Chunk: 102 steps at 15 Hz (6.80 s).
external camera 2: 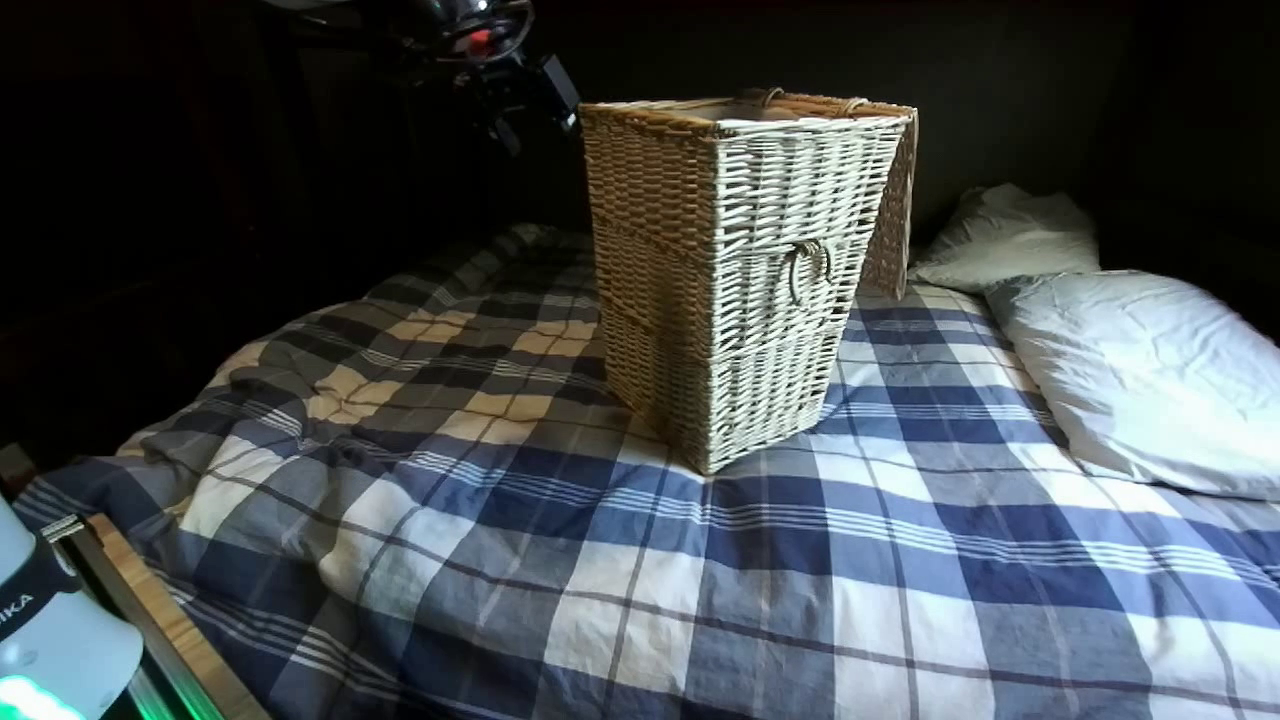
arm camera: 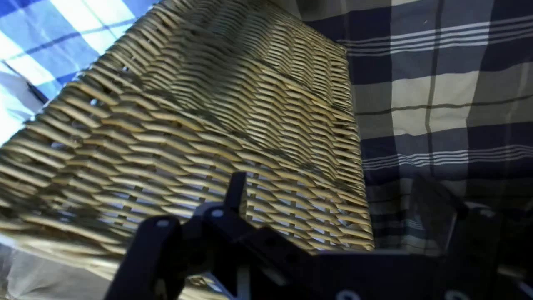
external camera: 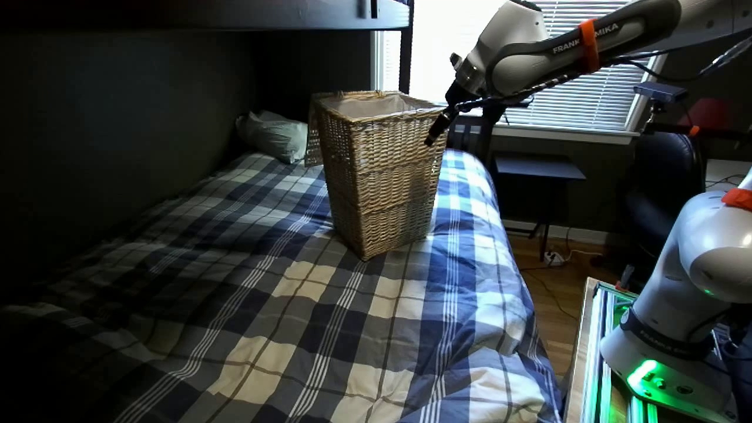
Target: Move the basket forward
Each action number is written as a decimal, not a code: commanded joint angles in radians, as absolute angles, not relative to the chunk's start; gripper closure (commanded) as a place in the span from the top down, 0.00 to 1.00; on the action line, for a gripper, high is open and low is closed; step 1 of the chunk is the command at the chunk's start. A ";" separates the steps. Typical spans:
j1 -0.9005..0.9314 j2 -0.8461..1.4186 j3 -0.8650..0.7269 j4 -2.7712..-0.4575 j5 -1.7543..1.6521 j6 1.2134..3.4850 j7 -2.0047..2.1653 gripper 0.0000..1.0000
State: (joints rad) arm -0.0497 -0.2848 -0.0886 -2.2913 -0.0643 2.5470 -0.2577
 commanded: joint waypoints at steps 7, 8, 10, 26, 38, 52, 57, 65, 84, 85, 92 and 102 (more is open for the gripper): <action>-0.065 -0.006 -0.135 -1.835 -0.165 2.282 -0.719 1.00; -0.074 0.021 -0.139 -1.811 -0.164 2.312 -0.775 1.00; -0.080 -0.023 -0.125 -1.858 -0.148 2.329 -0.732 1.00; -0.132 0.078 -0.128 -1.782 -0.055 2.394 -1.150 1.00; -0.173 0.156 -0.132 -1.697 -0.052 2.239 -1.312 0.53; -0.166 0.065 -0.117 -1.657 -0.036 1.896 -1.205 0.05; -0.156 -0.036 -0.094 -1.708 0.105 1.865 -1.307 0.05; -0.074 -0.237 -0.087 -1.870 0.210 1.739 -1.505 0.05; 0.027 -0.459 -0.165 -2.116 0.388 1.613 -1.830 0.43; 0.017 -0.458 -0.153 -2.117 0.340 1.645 -1.830 0.43; -0.015 -0.434 -0.110 -2.065 0.047 1.867 -1.739 0.90; -0.067 -0.236 -0.083 -1.868 -0.283 1.824 -1.310 1.00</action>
State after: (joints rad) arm -0.0486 -0.3338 -0.0881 -1.9668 -0.2400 1.8859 -1.4287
